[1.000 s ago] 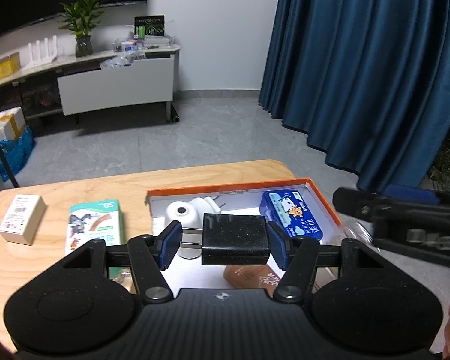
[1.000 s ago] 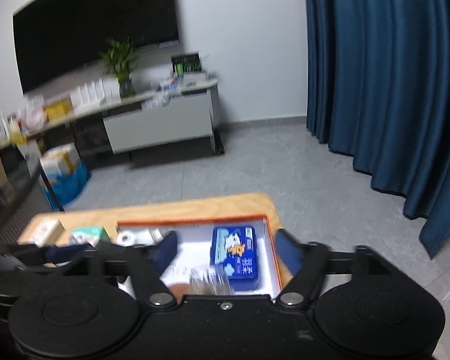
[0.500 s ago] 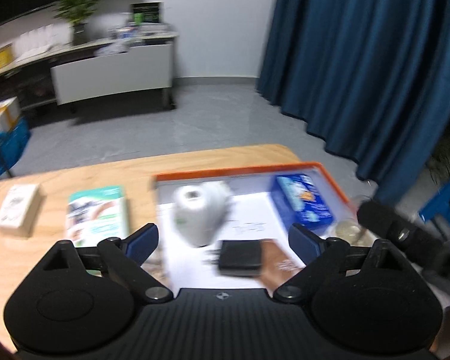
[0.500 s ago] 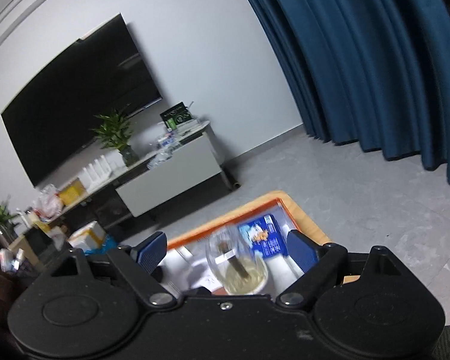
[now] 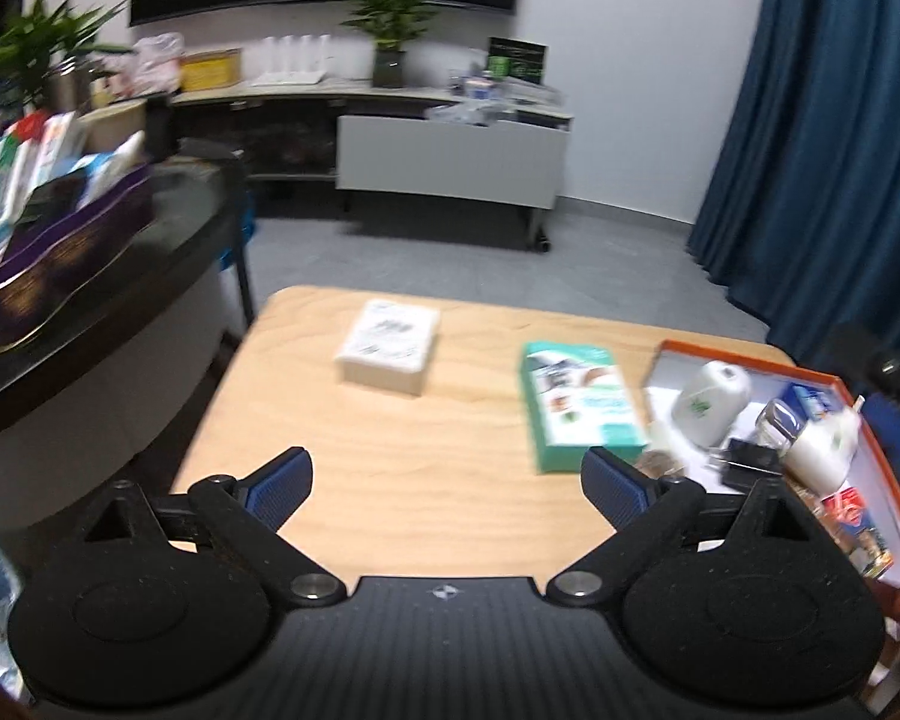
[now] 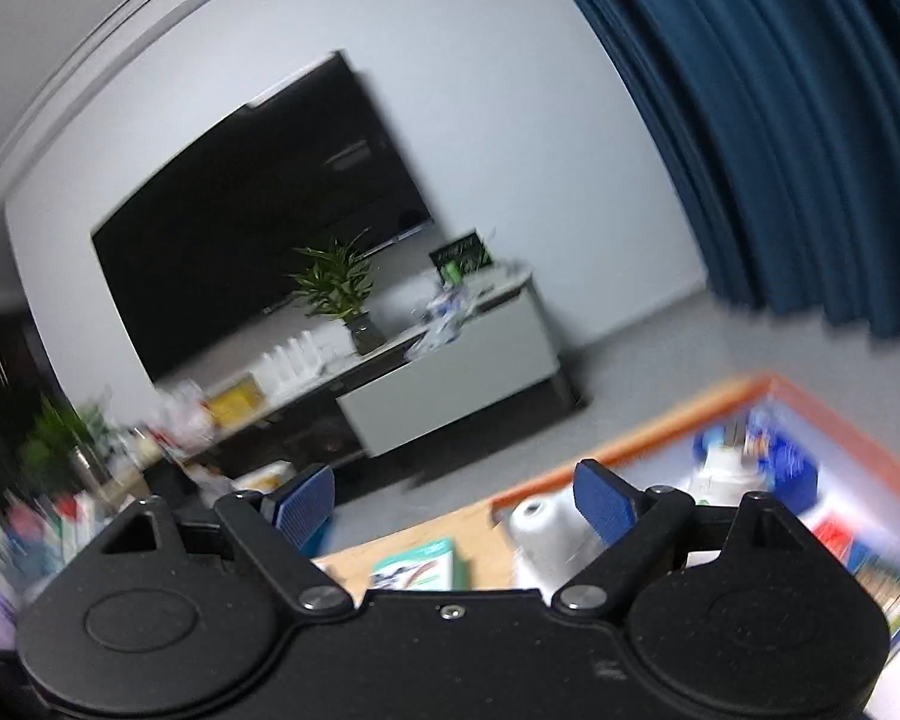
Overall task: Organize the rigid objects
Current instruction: 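Grasp the white power adapter box with the left tool while the right tool grasps the green bandage box, then carry the white power adapter box and green bandage box over the tray, then lower both boxes into the tray and open both tools, then grasp the white cube charger with the left tool while the right tool grasps the white-capped glass bottle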
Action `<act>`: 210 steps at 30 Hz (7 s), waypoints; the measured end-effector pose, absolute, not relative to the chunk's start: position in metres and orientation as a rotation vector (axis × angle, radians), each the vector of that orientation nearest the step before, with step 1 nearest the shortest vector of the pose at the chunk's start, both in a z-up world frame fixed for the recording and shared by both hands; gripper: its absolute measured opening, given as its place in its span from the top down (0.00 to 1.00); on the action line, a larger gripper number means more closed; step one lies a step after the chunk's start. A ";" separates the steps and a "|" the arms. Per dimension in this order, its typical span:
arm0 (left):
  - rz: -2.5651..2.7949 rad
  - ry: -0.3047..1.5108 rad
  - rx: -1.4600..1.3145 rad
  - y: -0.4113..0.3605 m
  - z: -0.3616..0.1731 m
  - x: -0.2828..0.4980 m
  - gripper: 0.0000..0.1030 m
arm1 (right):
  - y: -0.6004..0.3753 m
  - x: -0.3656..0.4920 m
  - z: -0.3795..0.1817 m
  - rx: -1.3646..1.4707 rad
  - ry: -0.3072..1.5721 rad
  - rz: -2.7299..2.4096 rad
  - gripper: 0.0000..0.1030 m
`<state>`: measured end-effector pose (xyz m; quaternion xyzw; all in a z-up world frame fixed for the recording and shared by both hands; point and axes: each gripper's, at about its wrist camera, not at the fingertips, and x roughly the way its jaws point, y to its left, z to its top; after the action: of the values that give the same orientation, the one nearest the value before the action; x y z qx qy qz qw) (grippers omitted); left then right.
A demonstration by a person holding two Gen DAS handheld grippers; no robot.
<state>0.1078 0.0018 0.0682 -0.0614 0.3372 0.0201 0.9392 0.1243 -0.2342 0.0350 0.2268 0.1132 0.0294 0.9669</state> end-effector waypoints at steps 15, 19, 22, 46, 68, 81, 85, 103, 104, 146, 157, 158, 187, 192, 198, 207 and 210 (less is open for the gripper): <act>-0.138 0.742 -0.114 -0.036 0.034 0.097 0.04 | -0.201 0.114 0.068 -0.030 0.426 0.070 0.01; -0.148 0.750 -0.086 -0.043 0.024 0.096 0.04 | -0.204 0.119 0.067 0.015 0.467 0.091 0.01; -0.097 0.753 -0.094 -0.032 0.025 0.105 0.04 | -0.205 0.129 0.070 0.040 0.509 0.128 0.01; 0.055 0.766 0.014 0.040 -0.006 0.276 0.26 | -0.114 0.264 0.026 0.019 0.776 0.248 0.01; 0.136 0.688 -0.078 0.042 0.065 0.183 0.42 | -0.110 0.252 0.038 0.059 0.795 0.275 0.19; 0.047 0.670 -0.091 -0.017 0.088 0.124 0.42 | -0.186 0.156 0.090 0.104 0.659 0.202 0.19; -0.016 0.664 -0.081 -0.043 0.090 0.116 0.42 | -0.212 0.130 0.092 0.104 0.647 0.150 0.19; -0.224 0.705 -0.021 -0.128 0.066 0.094 0.42 | -0.308 0.051 0.069 0.160 0.664 -0.055 0.19; -0.226 0.709 -0.019 -0.130 0.065 0.095 0.42 | -0.311 0.050 0.068 0.164 0.666 -0.058 0.19; -0.229 0.782 -0.016 -0.145 0.040 0.089 0.42 | -0.315 0.065 0.043 0.144 0.759 -0.069 0.19; -0.225 0.799 -0.022 -0.142 0.036 0.091 0.42 | -0.316 0.067 0.035 0.147 0.783 -0.066 0.19; -0.226 0.800 -0.023 -0.142 0.036 0.091 0.42 | -0.316 0.067 0.034 0.148 0.785 -0.066 0.19; -0.307 0.851 -0.087 -0.142 0.021 0.097 0.19 | -0.319 0.075 0.026 0.115 0.814 -0.151 0.12; -0.315 0.805 -0.103 -0.123 0.023 0.092 0.04 | -0.325 0.071 0.033 0.158 0.788 -0.116 0.05; -0.062 0.768 -0.158 -0.065 0.014 0.106 0.04 | -0.309 0.079 0.040 0.165 0.746 -0.057 0.04; -0.026 0.790 -0.083 -0.061 -0.013 0.138 0.46 | -0.262 0.119 0.047 0.171 0.736 0.136 0.04; -0.044 0.772 -0.057 -0.060 -0.014 0.137 0.59 | -0.244 0.144 0.045 0.193 0.759 0.212 0.04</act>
<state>0.1372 -0.0604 -0.0141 -0.0276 0.3765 -0.0212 0.9257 0.1439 -0.2436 0.0448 0.0939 0.3691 0.1029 0.9189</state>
